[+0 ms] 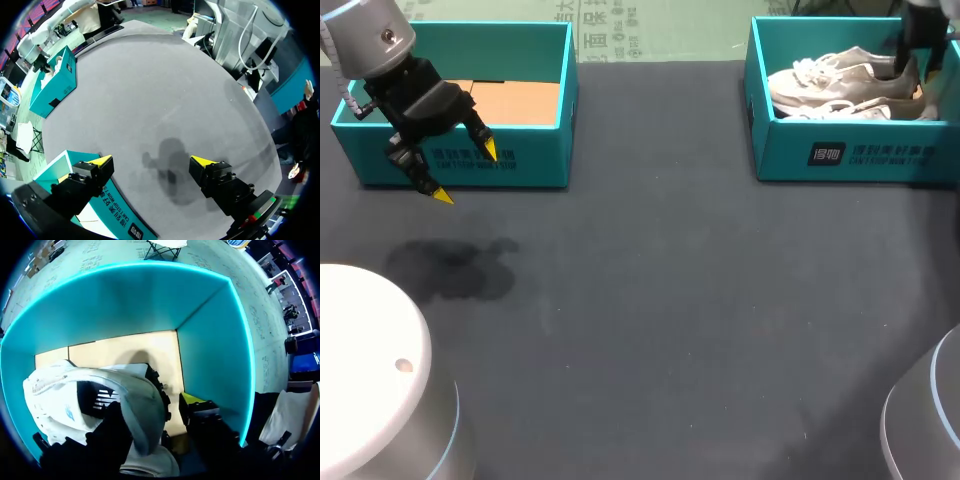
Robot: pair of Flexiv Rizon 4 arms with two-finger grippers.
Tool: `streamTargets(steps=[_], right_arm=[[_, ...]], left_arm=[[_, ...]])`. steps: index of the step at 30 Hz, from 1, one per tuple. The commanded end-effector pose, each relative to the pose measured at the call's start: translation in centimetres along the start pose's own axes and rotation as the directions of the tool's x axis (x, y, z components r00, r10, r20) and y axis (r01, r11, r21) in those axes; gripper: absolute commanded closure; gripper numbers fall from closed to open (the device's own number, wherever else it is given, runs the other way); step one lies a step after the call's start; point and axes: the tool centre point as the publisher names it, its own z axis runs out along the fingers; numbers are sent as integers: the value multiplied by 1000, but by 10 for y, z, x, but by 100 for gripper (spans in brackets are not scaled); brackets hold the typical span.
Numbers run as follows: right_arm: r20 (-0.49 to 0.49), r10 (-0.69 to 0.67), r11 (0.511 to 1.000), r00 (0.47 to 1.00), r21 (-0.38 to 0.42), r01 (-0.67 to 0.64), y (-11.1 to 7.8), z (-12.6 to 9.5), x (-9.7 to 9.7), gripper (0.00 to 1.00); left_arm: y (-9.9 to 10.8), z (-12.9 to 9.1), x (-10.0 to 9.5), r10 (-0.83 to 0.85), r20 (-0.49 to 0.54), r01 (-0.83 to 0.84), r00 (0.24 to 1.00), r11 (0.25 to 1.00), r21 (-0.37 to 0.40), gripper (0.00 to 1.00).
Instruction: Take the shoe out of the shoebox, open the shoe tongue, remove and reinsert the insole, then place the shoe into the shoebox
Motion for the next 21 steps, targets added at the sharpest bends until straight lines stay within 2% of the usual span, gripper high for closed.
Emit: streamTargets(steps=[1, 5, 6, 7, 14, 21], right_arm=[[-18, 6, 1000, 1000, -18, -6, -6, -13, -2, 42], [-23, 2, 1000, 1000, -29, -2, -6, -27, 0, 17], [-27, -1, 999, 1000, -34, 0, -6, -32, 1, 4], [-35, -1, 999, 999, -35, 0, -6, -37, 1, 0], [-42, -6, 997, 999, -71, 3, -9, -85, 7, 0], [-57, -34, 996, 998, -88, 29, -28, -130, 22, 0]], left_arm=[[0, 0, 1, 0, 0, 0, 1000, 1000, -3, 0], [0, 0, 1, 0, 0, 0, 1000, 1000, -3, 0], [0, 0, 1, 0, 0, 0, 1000, 1000, -3, 0], [0, 0, 1, 0, 0, 0, 1000, 1000, -3, 0], [0, 0, 1, 0, 0, 0, 1000, 1000, -3, 0], [0, 0, 1, 0, 0, 0, 1000, 1000, -3, 0]])
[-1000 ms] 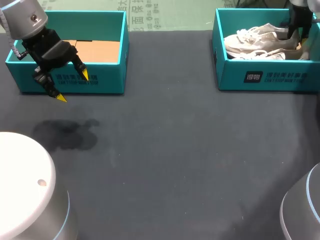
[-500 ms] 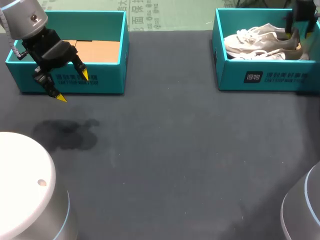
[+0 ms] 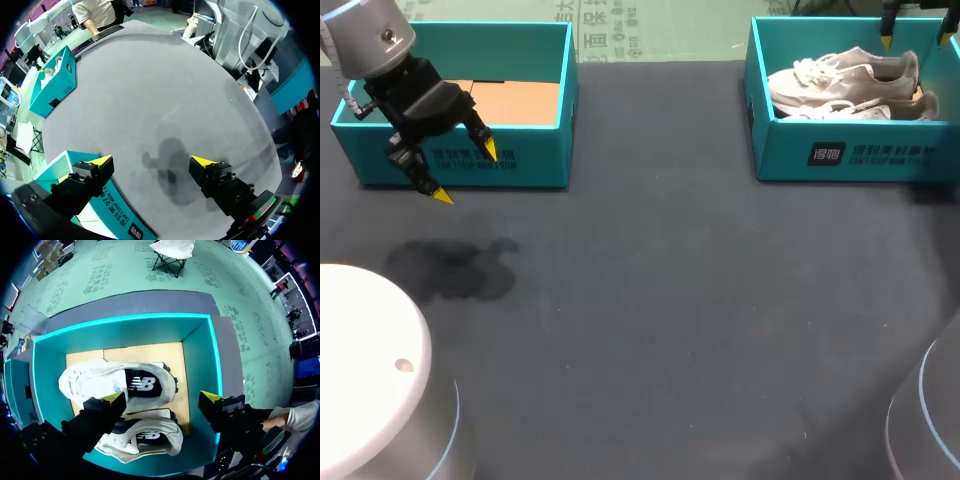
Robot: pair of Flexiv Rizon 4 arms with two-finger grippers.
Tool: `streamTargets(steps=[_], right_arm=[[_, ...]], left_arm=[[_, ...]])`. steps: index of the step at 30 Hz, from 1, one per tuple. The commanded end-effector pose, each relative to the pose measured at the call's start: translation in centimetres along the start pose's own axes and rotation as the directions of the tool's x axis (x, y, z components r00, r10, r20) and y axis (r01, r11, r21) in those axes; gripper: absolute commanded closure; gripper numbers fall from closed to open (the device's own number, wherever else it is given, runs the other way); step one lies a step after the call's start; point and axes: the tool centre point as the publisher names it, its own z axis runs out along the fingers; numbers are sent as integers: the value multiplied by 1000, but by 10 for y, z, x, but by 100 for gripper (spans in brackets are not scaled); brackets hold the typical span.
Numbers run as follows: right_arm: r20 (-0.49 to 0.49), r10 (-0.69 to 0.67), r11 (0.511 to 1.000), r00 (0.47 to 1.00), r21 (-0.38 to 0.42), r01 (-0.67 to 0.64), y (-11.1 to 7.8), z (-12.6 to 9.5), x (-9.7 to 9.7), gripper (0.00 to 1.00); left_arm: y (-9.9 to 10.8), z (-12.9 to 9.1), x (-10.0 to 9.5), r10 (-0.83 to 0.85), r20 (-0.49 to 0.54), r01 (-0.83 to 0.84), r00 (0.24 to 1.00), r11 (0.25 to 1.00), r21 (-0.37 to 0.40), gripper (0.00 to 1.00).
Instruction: Take the shoe out of the shoebox, open the shoe tongue, remove and reinsert the insole, then place the shoe into the shoebox
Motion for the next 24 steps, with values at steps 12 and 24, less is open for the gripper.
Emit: streamTargets(steps=[12, 24], right_arm=[[-15, -38, 999, 999, -19, 38, -72, -77, 32, 0], [-17, -57, 998, 998, -26, 57, -134, -96, 55, 0]], left_arm=[[0, 0, 1, 0, 0, 0, 1000, 1000, -3, 0], [0, 0, 1, 0, 0, 0, 1000, 1000, -3, 0]])
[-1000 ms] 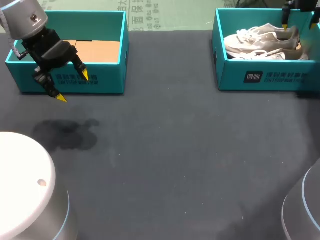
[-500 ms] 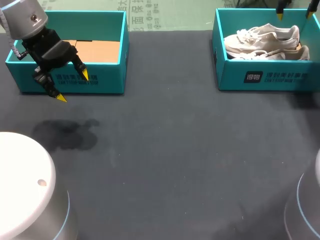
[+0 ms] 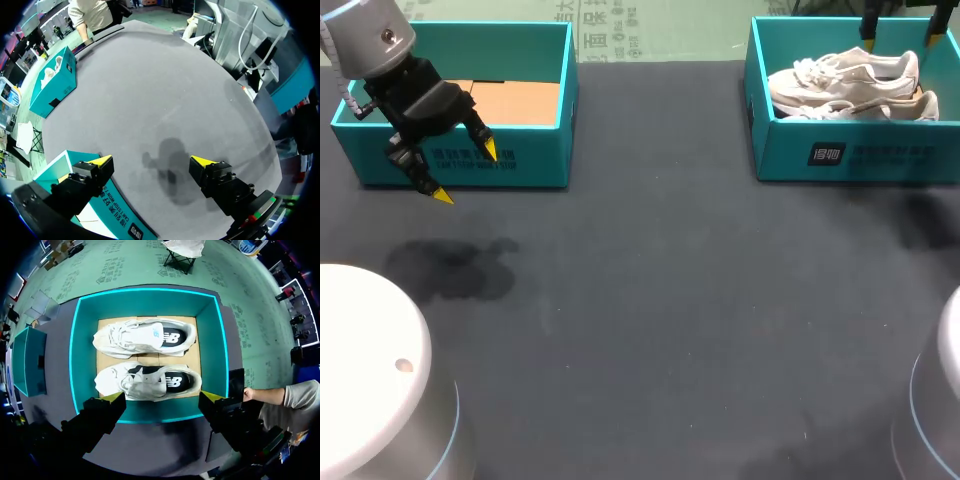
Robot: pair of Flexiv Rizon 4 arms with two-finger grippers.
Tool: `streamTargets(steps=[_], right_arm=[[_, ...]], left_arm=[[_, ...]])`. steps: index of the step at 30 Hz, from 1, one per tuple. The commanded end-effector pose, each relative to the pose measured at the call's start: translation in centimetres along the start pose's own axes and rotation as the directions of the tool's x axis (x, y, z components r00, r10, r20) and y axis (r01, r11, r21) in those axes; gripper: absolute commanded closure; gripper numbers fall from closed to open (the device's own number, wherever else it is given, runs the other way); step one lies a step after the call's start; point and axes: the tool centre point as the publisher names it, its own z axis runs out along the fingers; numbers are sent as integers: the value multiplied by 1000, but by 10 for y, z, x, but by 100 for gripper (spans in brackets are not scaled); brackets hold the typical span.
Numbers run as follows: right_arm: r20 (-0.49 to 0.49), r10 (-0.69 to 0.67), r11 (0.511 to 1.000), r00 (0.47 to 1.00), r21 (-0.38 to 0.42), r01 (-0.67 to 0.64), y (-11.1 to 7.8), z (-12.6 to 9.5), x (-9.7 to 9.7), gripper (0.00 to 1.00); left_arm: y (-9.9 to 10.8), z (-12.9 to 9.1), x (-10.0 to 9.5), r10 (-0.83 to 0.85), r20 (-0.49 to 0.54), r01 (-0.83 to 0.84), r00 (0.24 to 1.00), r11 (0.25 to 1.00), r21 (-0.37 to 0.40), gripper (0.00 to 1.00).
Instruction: Take the shoe out of the shoebox, open the shoe tongue, remove and reinsert the insole, then place the shoe into the shoebox
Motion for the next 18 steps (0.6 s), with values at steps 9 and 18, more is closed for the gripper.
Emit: streamTargets(steps=[9, 18], right_arm=[[-6, 12, 997, 1000, -79, -12, -75, -8, 13, 0], [-20, 7, 997, 1000, -70, -8, -108, -9, 21, 0]], left_arm=[[-11, -36, 1, -491, 99, 501, 865, 854, -143, 0], [6, -48, -11, -910, 303, 952, 282, 228, -202, 0]])
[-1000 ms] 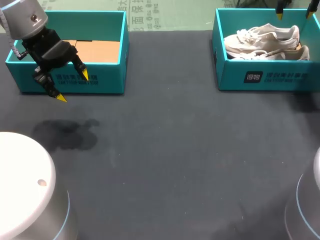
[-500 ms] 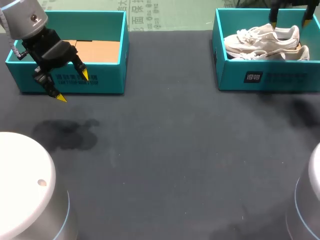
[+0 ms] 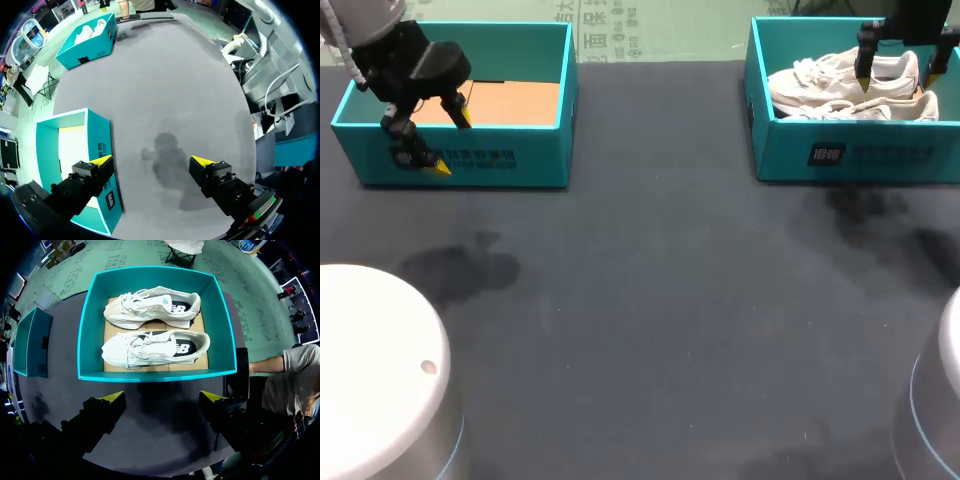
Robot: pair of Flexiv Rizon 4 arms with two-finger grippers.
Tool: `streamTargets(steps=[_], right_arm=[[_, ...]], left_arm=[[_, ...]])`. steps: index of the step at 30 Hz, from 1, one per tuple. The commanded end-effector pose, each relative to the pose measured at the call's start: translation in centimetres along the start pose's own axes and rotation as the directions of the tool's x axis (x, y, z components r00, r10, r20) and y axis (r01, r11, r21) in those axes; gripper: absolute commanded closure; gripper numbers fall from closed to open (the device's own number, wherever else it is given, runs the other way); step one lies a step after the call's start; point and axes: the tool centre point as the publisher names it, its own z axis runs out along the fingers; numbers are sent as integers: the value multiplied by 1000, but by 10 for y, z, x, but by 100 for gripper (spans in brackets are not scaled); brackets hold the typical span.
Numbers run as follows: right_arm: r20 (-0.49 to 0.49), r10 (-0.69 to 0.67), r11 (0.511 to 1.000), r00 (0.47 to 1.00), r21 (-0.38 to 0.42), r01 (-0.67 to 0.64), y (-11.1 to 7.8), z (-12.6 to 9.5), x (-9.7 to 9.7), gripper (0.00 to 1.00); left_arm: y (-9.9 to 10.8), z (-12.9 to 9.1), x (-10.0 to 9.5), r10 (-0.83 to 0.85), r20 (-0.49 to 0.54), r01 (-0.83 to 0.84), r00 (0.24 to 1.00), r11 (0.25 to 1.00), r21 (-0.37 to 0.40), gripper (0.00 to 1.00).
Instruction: Take the shoe out of the shoebox, open the shoe tongue, remove and reinsert the insole, then place the shoe into the shoebox
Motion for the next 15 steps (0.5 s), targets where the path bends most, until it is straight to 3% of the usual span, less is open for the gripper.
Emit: streamTargets(steps=[1, 11, 13, 15], right_arm=[[-6, 0, 997, 1000, -73, -1, -22, 0, 1, 0], [-9, -11, 997, 1000, -71, 11, -48, -4, 17, 0], [-10, -10, 997, 1000, -74, 9, -51, -5, 20, 0], [-14, 0, 997, 1000, -78, -1, -54, -7, 23, 0]], left_arm=[[-2, 0, -4, -720, 164, 737, 674, 644, -206, 0], [-2, 0, -4, -720, 164, 737, 674, 644, -206, 0], [-2, -2, -10, -785, 119, 788, 608, 579, -210, 0], [-1, -7, -16, -869, 107, 865, 482, 453, -218, 0]])
